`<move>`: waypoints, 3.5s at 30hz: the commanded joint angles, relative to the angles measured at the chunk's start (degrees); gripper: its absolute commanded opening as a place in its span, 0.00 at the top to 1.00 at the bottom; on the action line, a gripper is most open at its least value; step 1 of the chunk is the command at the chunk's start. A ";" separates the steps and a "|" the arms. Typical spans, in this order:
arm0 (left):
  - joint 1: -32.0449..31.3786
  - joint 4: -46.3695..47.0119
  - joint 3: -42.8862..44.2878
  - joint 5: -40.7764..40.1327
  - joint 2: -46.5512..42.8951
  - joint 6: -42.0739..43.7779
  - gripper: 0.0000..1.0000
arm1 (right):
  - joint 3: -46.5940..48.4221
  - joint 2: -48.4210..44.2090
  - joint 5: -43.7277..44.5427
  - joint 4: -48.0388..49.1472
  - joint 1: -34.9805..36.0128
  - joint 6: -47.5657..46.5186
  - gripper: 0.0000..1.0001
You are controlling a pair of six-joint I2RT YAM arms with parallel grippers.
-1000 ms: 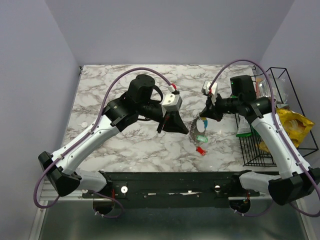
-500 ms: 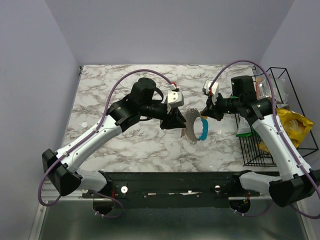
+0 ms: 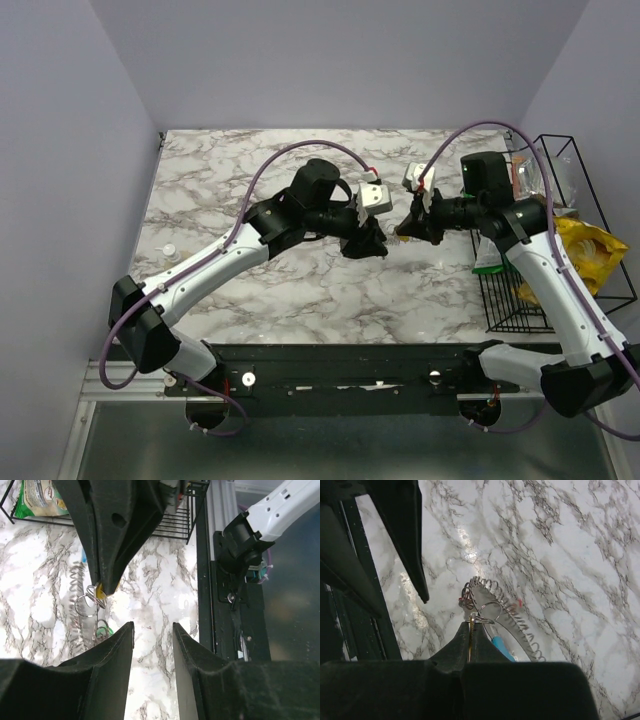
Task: Remove the keys from the keyring
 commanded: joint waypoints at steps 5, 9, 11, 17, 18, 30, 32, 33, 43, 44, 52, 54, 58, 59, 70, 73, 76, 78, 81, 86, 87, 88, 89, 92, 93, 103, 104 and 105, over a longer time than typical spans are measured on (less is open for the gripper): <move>-1.47 1.71 3.55 -6.60 2.41 -0.35 0.54 | 4.16 -2.73 -3.43 -1.24 1.94 2.14 0.99; -1.47 1.62 3.90 -8.10 2.50 0.27 0.54 | 4.25 -3.34 -3.78 -1.86 2.55 2.23 0.99; -1.56 1.45 3.99 -7.75 2.50 0.44 0.54 | 4.25 -3.69 -3.96 -2.03 2.82 2.31 0.99; -1.91 1.27 4.34 -8.27 2.67 0.71 0.54 | 4.08 -4.31 -3.52 -2.21 3.52 2.32 0.99; -1.91 1.01 4.51 -8.45 2.41 0.88 0.54 | 3.90 -4.57 -3.26 -2.38 3.52 2.23 0.99; -1.91 -0.31 3.47 -9.51 1.27 3.77 0.55 | 2.50 -5.98 0.59 -2.30 3.52 1.26 0.99; -0.78 -1.19 1.89 -8.11 0.39 5.27 0.55 | 0.74 -5.20 5.15 -0.37 3.52 0.65 0.99; 0.36 -0.50 -0.91 -6.36 -1.09 5.28 0.55 | 0.13 -4.32 6.57 0.68 3.52 0.99 0.99; 20.73 3.38 -20.61 -5.20 -17.80 6.33 0.39 | 3.18 19.56 12.57 9.49 3.61 4.68 0.99; 21.98 2.94 -21.32 -6.77 -18.59 6.51 0.38 | 5.63 22.64 11.78 8.96 4.04 5.12 0.99; 38.32 0.22 -26.51 -7.58 -25.62 6.24 0.31 | 29.25 48.13 14.23 8.70 11.51 6.97 0.99; 42.20 -0.22 -27.82 -8.18 -27.46 5.89 0.30 | 35.08 54.73 16.77 8.95 13.36 8.63 0.99; 45.98 -1.10 -30.28 -8.10 -30.19 5.63 0.30 | 47.73 63.52 21.96 14.12 14.77 11.36 0.95; 46.34 -1.10 -30.73 -8.10 -30.63 5.19 0.30 | 52.46 65.54 23.10 14.49 14.95 11.72 0.88; 47.31 -3.74 -29.50 -3.71 -30.99 4.84 0.30 | 34.65 58.47 33.31 21.87 16.36 7.07 0.32; 47.39 -4.97 -28.27 -0.46 -30.73 5.71 0.28 | 19.44 46.00 32.34 21.61 14.78 4.61 0.32; 47.31 -5.24 -27.92 0.78 -30.03 6.59 0.27 | 9.73 36.49 32.16 21.08 11.27 1.62 0.32; 46.08 -4.63 -28.00 0.78 -29.50 6.59 0.27 | 3.92 32.89 33.65 20.99 7.05 1.78 0.33; 44.68 -3.31 -28.18 0.60 -29.15 5.72 0.26 | 0.92 32.25 34.35 20.99 1.34 4.15 0.38; 40.90 -2.86 -27.04 -0.54 -28.71 4.75 0.26 | 1.26 36.64 39.98 21.43 -2.88 7.84 0.49; 40.19 -2.95 -26.78 -0.89 -28.79 4.75 0.26 | 1.79 37.43 39.99 21.52 -3.42 9.07 0.51; 39.75 -3.04 -26.77 -1.07 -28.79 4.84 0.26 | 2.31 38.74 39.81 20.91 -3.94 9.52 0.52; 38.88 -3.13 -26.69 -1.50 -28.79 4.84 0.26 | 2.84 39.54 38.59 19.95 -4.65 9.78 0.55; 37.91 -3.13 -26.95 -2.03 -28.62 5.19 0.26 | 4.08 40.42 34.56 16.17 -5.09 10.66 0.56; 37.82 -2.69 -27.47 -2.38 -28.36 5.19 0.26 | 4.08 40.42 33.58 15.55 -5.09 11.36 0.56; 36.32 -1.37 -28.18 -2.91 -27.30 5.01 0.26 | 6.54 43.15 26.63 9.84 -5.09 14.62 0.56; 36.32 -1.37 -28.18 -2.91 -27.21 5.01 0.26 | 6.62 43.58 26.71 9.57 -5.09 14.62 0.57; 36.23 -1.19 -28.27 -2.91 -27.12 5.01 0.26 | 6.63 43.94 27.32 9.48 -5.09 14.62 0.58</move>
